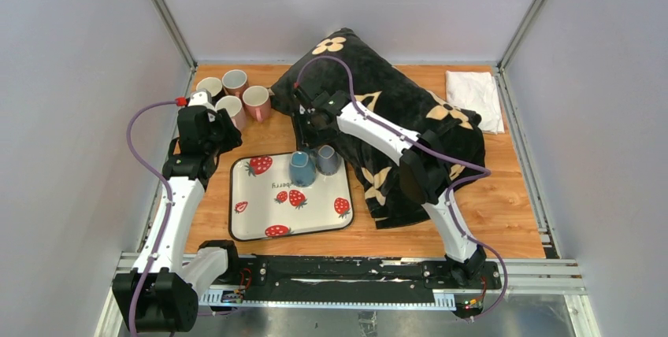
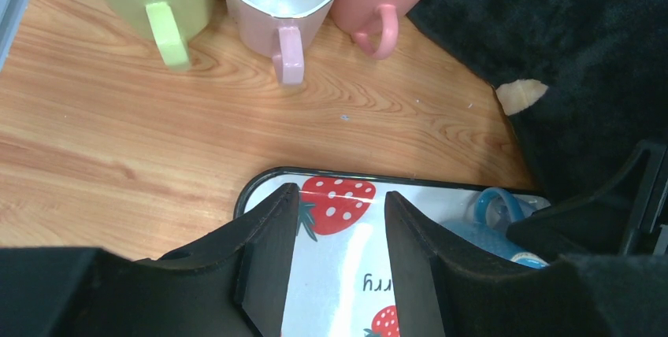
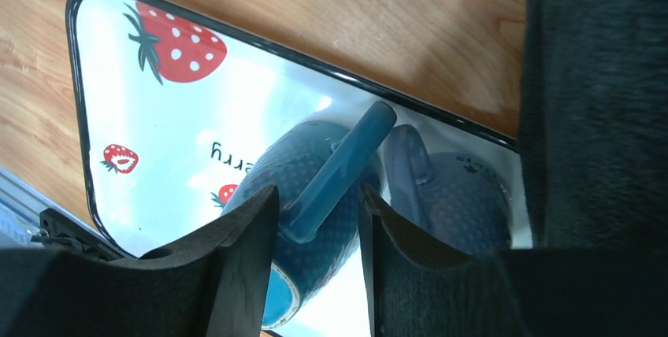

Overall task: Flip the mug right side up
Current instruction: Turn over the cup on the tray.

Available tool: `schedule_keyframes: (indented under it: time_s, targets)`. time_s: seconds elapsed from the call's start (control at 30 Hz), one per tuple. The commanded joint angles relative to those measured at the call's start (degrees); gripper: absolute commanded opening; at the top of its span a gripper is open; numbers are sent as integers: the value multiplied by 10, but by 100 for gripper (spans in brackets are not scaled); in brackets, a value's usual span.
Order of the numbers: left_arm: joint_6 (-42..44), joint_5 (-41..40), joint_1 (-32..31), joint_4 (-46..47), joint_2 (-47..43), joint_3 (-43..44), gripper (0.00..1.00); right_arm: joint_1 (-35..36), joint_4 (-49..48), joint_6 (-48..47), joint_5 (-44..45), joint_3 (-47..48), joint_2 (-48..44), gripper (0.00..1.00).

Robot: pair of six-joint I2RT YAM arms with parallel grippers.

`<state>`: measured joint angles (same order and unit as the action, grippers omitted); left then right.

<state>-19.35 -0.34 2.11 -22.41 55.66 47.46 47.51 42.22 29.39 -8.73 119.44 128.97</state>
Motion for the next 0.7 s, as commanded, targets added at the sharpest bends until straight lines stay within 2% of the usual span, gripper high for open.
schedule_keyframes:
  time_s: [0.0, 0.67]
  targets:
    - [-3, 4, -2, 7, -9, 3, 51, 19, 22, -3, -25, 22, 14, 45]
    - [-6, 4, -1, 6, -8, 3, 51, 41, 29, -16, -113, 14, 13, 43]
